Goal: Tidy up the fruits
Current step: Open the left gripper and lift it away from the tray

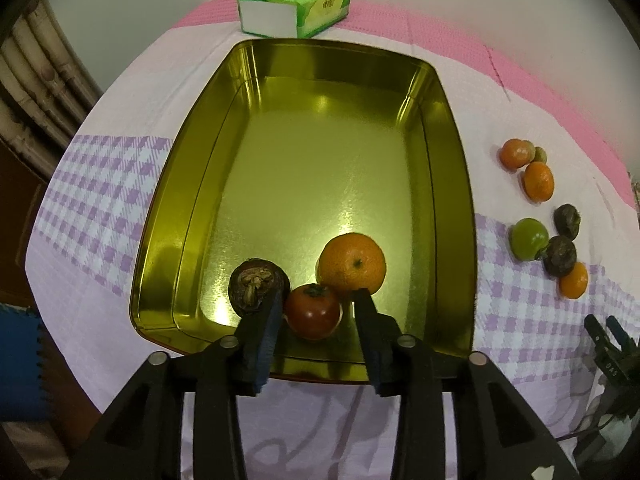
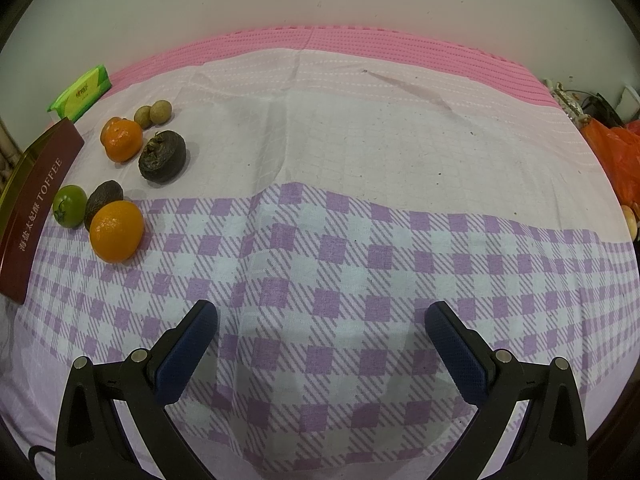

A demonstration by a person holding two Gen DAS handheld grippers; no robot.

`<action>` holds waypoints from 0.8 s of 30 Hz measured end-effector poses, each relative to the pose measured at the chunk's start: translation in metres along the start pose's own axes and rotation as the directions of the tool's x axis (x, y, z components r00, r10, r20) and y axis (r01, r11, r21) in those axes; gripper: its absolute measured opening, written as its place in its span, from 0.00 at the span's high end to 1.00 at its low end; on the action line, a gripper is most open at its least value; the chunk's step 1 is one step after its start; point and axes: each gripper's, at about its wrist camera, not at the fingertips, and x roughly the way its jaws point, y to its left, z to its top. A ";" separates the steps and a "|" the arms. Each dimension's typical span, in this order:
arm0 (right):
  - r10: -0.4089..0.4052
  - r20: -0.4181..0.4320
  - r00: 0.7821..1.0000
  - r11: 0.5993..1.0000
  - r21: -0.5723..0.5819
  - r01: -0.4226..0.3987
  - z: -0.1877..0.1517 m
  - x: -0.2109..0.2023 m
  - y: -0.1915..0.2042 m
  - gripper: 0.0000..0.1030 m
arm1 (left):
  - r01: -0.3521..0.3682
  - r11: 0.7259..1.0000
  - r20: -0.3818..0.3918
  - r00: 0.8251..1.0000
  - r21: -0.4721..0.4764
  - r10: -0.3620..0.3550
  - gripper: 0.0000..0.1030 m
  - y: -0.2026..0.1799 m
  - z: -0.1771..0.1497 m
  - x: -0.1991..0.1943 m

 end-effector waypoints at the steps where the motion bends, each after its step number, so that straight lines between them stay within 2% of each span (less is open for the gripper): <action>1: 0.000 -0.001 1.000 1.000 -0.001 0.000 0.000 0.000 0.000 0.00 | 0.002 1.000 0.008 1.000 0.001 -0.002 0.64 0.000 0.000 -0.002; 4: 0.002 0.000 1.000 1.000 0.000 -0.002 0.002 0.000 0.000 0.00 | 0.012 1.000 0.030 0.999 0.002 -0.012 0.62 0.000 0.000 -0.008; 10: 0.003 0.002 1.000 1.000 -0.001 -0.003 0.001 0.001 -0.001 0.00 | 0.008 1.000 0.104 0.995 -0.006 -0.008 0.49 0.003 -0.001 -0.029; 17: 0.005 0.005 1.000 1.000 -0.003 -0.005 0.001 0.001 -0.001 0.00 | -0.028 0.999 0.207 0.978 0.019 0.023 0.40 -0.002 -0.002 -0.051; 21: 0.007 0.007 1.000 1.000 -0.003 -0.007 0.000 0.000 0.000 0.00 | -0.036 0.999 0.242 0.970 0.004 0.035 0.27 0.000 -0.003 -0.059; 24: 0.007 0.007 1.000 1.000 -0.003 -0.007 0.000 0.000 -0.001 0.00 | -0.042 0.999 0.263 0.964 -0.019 0.046 0.26 0.005 -0.007 -0.065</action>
